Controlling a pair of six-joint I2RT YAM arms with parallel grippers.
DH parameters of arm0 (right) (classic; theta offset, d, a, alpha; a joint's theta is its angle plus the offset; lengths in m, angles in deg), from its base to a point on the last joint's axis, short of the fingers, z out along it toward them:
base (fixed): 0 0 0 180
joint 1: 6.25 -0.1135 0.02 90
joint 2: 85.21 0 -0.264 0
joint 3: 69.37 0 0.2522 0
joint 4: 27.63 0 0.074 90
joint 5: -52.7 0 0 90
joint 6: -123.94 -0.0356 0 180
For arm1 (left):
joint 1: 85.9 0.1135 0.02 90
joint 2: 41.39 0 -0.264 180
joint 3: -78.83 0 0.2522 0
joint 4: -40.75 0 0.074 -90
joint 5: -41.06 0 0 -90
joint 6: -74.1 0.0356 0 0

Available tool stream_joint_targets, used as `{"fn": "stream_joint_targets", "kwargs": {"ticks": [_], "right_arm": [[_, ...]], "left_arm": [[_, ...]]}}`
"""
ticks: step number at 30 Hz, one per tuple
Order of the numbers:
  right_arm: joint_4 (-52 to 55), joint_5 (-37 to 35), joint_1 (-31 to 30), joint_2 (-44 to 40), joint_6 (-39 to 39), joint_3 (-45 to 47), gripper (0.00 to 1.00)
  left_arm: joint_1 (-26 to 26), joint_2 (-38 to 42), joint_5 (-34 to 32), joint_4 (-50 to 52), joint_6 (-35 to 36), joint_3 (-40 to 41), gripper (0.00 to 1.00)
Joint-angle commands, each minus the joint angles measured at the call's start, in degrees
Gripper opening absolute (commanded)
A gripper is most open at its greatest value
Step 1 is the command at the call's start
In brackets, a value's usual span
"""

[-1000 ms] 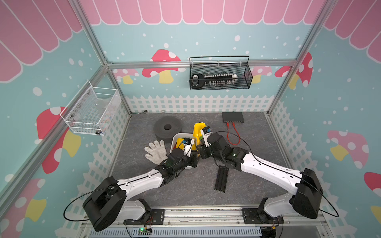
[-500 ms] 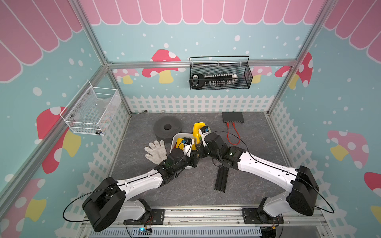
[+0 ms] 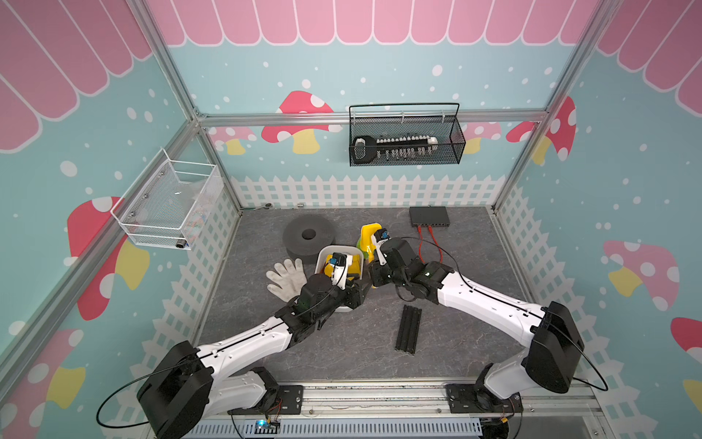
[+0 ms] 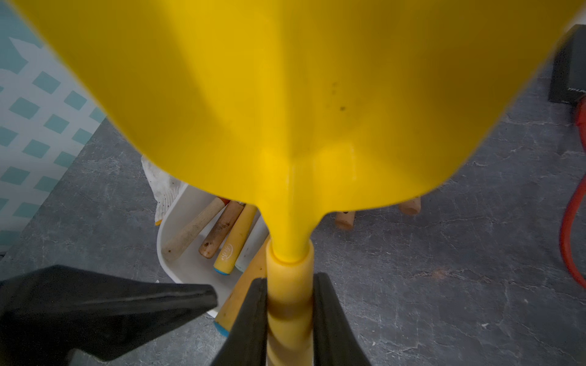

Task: Take the shovel out of the storage box
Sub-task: Place the shovel at the center of the board.

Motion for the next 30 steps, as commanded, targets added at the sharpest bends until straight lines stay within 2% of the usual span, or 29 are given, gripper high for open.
{"fn": "stream_joint_targets", "kwargs": {"ticks": [1, 6, 15, 22, 30], "right_arm": [[3.43, 3.88, 2.80, 0.95, 0.99, -1.41, 0.16], [7.01, 7.66, 7.71, 3.76, 2.69, -3.21, 0.17], [14.80, 11.40, 16.02, 13.10, 7.63, -10.67, 0.18], [18.28, 13.22, 20.62, 21.45, 8.96, -17.66, 0.20], [19.81, 16.10, 24.37, 31.66, 7.64, -24.69, 0.20]], "left_arm": [[1.02, 2.78, -5.60, 4.91, 1.57, 0.31, 0.60], [3.22, 2.25, -10.51, 13.24, 1.50, -2.28, 0.61], [4.82, -5.65, -11.73, 21.85, 1.22, -8.22, 0.63], [4.90, -8.74, -10.87, 23.53, 1.31, -10.06, 0.63], [4.89, -8.26, -11.21, 23.87, 1.51, -10.07, 0.64]]}}
